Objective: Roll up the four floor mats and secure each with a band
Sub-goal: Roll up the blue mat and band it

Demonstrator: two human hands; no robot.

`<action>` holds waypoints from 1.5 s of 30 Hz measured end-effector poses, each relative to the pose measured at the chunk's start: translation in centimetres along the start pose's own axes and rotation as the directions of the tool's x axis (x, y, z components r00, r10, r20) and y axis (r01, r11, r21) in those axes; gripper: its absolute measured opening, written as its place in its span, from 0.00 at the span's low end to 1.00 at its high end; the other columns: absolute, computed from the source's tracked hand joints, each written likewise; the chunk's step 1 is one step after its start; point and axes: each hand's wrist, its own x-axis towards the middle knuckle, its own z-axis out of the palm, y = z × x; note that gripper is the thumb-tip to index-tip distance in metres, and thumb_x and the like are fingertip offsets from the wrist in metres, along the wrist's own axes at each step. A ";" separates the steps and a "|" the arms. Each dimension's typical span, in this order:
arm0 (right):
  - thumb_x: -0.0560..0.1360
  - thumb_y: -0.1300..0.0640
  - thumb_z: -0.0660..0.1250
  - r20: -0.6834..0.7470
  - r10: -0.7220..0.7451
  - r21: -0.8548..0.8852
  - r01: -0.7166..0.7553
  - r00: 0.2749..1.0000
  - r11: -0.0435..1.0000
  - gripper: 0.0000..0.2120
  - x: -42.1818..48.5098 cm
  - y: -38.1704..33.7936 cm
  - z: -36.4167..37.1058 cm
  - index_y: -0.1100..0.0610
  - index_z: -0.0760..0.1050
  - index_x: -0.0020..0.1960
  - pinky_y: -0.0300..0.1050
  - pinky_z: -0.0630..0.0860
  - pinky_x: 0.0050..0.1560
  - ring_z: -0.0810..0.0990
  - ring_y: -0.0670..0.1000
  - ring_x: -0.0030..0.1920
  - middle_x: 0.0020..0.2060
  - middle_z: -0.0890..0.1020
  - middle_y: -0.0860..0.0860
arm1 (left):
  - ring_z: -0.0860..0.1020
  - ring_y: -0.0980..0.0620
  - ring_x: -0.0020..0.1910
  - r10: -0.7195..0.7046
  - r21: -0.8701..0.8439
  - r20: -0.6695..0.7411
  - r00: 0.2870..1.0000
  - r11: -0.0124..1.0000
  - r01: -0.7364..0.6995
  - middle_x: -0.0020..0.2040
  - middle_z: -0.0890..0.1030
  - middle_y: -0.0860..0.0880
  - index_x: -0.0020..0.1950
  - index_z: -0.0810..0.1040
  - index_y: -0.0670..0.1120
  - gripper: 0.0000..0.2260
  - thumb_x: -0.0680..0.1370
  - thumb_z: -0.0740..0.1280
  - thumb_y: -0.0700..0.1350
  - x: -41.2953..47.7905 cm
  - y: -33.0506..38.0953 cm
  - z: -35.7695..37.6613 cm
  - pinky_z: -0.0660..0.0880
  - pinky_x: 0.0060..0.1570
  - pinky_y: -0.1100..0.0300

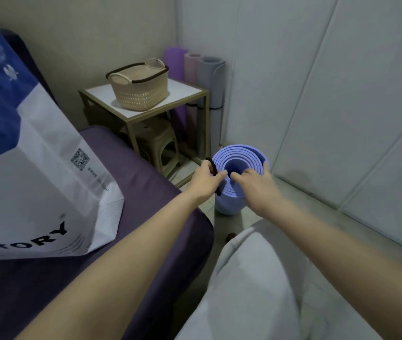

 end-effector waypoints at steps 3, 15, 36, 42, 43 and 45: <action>0.75 0.61 0.63 -0.070 -0.011 -0.117 0.002 0.998 0.993 0.24 0.0 2.4 -0.9 0.52 0.62 0.70 0.64 0.50 0.72 0.70 0.52 0.63 0.57 0.77 0.50 | 0.74 0.50 0.38 0.083 0.035 0.001 0.997 0.996 -0.083 0.43 0.71 0.45 0.38 0.62 0.50 0.17 0.73 0.72 0.45 1.3 1.4 0.9 0.73 0.36 0.57; 0.73 0.67 0.64 -0.060 0.156 0.026 -0.155 0.986 0.988 0.17 0.6 10.5 -4.0 0.56 0.70 0.60 0.47 0.72 0.47 0.69 0.52 0.60 0.55 0.76 0.50 | 0.75 0.48 0.41 0.206 -0.085 -0.022 0.978 0.975 -0.207 0.41 0.75 0.49 0.42 0.65 0.48 0.10 0.77 0.67 0.46 5.7 7.3 5.5 0.77 0.47 0.46; 0.71 0.60 0.69 -0.108 0.315 0.089 -0.306 0.943 0.948 0.24 -3.2 14.2 -5.6 0.55 0.65 0.65 0.46 0.69 0.44 0.68 0.53 0.62 0.58 0.71 0.51 | 0.73 0.51 0.50 0.481 -0.051 -0.026 0.876 0.875 -0.482 0.54 0.73 0.46 0.56 0.74 0.43 0.07 0.82 0.59 0.43 4.4 10.9 10.2 0.66 0.49 0.66; 0.69 0.57 0.72 -0.061 0.339 0.126 -0.329 0.939 0.936 0.28 -5.9 15.4 -6.3 0.53 0.67 0.66 0.49 0.72 0.52 0.70 0.53 0.63 0.60 0.73 0.50 | 0.69 0.55 0.58 0.558 -0.104 0.137 0.818 0.830 -0.549 0.63 0.69 0.43 0.62 0.77 0.43 0.12 0.81 0.59 0.39 3.1 12.3 11.2 0.60 0.58 0.75; 0.69 0.56 0.73 -0.030 0.338 0.128 -0.332 0.941 0.935 0.29 -6.3 15.5 -5.8 0.53 0.66 0.67 0.49 0.72 0.54 0.70 0.53 0.64 0.61 0.73 0.50 | 0.70 0.54 0.60 0.544 -0.076 0.182 0.819 0.838 -0.540 0.64 0.68 0.43 0.63 0.77 0.43 0.12 0.81 0.60 0.39 3.1 12.2 11.6 0.60 0.58 0.74; 0.69 0.55 0.72 0.035 0.328 0.159 -0.330 0.944 0.931 0.30 -7.1 15.4 -4.1 0.54 0.65 0.68 0.51 0.71 0.58 0.69 0.53 0.65 0.62 0.73 0.51 | 0.72 0.50 0.62 0.515 0.009 0.270 0.813 0.843 -0.537 0.64 0.69 0.43 0.61 0.78 0.43 0.12 0.81 0.60 0.40 3.0 11.5 12.6 0.61 0.59 0.71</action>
